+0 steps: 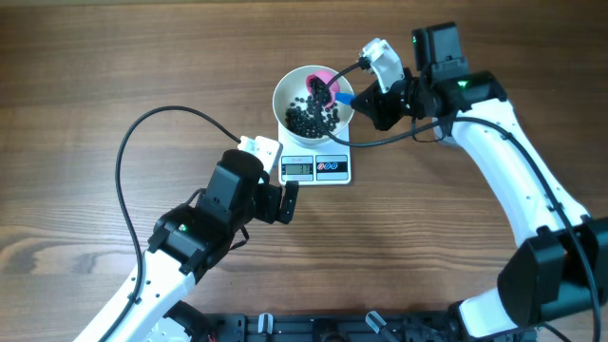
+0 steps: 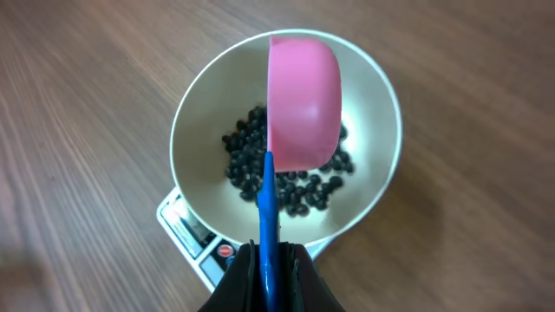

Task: Scoop item into bowl and weigh 150g on scale
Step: 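Tilt the scoop over the bowl with the right gripper to pour beans, then move the empty scoop back right to the bean tub with the right gripper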

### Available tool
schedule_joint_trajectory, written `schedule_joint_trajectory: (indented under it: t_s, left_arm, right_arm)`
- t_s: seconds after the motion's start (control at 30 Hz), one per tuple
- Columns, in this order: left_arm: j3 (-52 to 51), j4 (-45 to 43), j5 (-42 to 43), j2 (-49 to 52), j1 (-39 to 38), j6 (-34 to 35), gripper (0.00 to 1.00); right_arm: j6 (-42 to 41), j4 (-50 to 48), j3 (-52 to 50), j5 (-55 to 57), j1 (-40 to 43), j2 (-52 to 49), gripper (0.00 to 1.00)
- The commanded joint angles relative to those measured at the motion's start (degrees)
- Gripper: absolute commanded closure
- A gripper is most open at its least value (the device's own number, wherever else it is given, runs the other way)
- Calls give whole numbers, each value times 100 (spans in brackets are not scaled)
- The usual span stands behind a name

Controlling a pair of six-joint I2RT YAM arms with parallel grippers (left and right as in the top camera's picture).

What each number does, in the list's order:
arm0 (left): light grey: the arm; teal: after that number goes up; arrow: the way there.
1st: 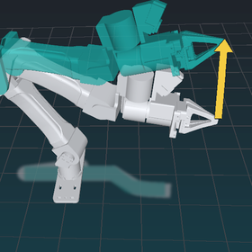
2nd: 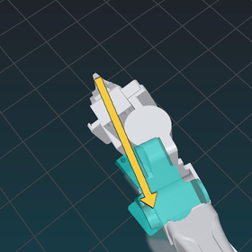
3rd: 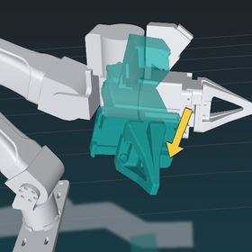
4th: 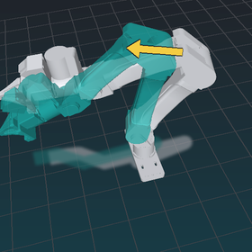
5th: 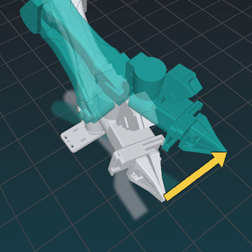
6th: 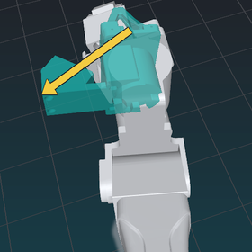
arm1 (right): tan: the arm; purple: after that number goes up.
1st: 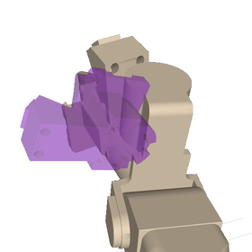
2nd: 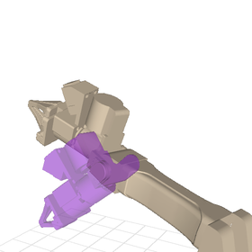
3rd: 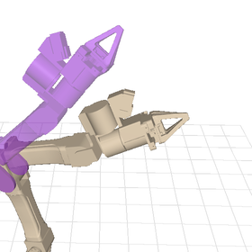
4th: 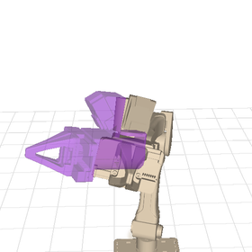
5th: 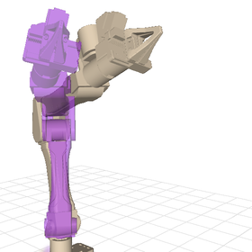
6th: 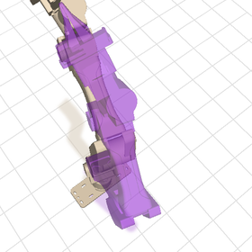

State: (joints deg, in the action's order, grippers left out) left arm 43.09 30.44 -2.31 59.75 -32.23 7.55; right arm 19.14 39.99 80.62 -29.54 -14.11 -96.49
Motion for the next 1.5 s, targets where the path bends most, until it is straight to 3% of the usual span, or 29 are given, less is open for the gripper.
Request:
schedule_joint_trajectory:
  t_s: [0.0, 0.67, 1.03, 1.17, 1.47]
  left_arm:
    - [-13, 2, -76, 7, 26, -114, 0]
    - [-13, 2, -76, 7, 26, -114, 0]
    - [-13, 2, -76, 7, 26, -114, 0]
    - [-13, 2, -76, 7, 26, -114, 0]
    - [-13, 2, -76, 7, 26, -114, 0]
  right_arm:
    - [520, -11, 7, 149, -42, 234, 96]
    - [1093, -70, 7, 1414, -409, 680, 96]
    - [1241, -85, 7, 1408, -424, 822, 96]
    - [1801, 13, 4, 1784, -627, 837, 96]
    - [1805, -247, 4, 2267, -949, 833, 96]
